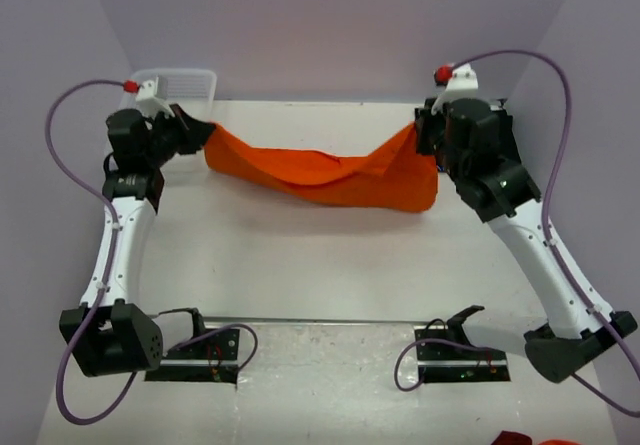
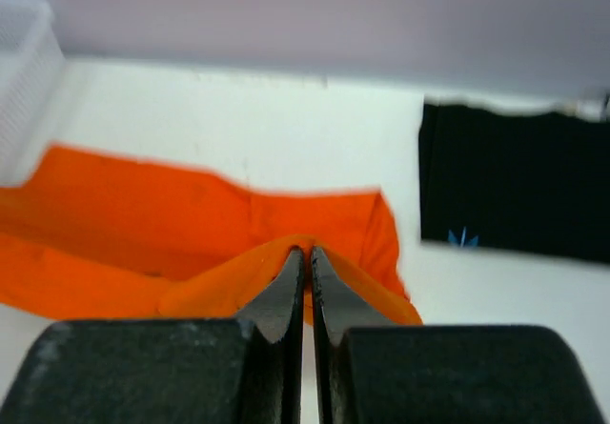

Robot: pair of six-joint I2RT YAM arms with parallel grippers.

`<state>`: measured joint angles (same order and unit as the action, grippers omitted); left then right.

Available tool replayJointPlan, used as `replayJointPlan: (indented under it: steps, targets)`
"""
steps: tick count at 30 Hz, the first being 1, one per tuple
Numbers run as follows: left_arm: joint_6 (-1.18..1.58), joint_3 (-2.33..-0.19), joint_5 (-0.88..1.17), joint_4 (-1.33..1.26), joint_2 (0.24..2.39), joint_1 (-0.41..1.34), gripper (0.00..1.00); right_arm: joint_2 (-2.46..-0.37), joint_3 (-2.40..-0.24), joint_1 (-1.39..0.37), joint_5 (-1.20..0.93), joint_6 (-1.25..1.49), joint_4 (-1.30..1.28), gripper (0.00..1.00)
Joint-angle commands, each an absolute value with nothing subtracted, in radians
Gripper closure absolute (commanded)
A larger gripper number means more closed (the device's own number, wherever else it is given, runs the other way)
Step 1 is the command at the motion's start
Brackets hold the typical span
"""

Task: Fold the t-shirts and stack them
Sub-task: Flatten out the tshirt

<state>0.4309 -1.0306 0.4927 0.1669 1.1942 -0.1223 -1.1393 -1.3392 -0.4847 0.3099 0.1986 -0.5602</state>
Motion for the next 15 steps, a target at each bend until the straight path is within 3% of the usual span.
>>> replayJointPlan:
  steps: [1, 8, 15]
  targets:
    - [0.38, -1.248, 0.609, 0.028, 1.178, -0.111, 1.0, -1.189, -1.665, -0.491, 0.358, 0.045, -0.494, 1.0]
    - [0.357, -1.469, 0.678, 0.097, 1.106, -0.101, 1.0, -1.267, -2.151, -0.576, 0.376, -0.096, -0.664, 1.0]
    - [0.383, -1.62, 0.695, 0.109, 1.129, -0.1, 1.0, -1.266, -2.257, -0.713, 0.463, -0.216, -0.625, 1.0]
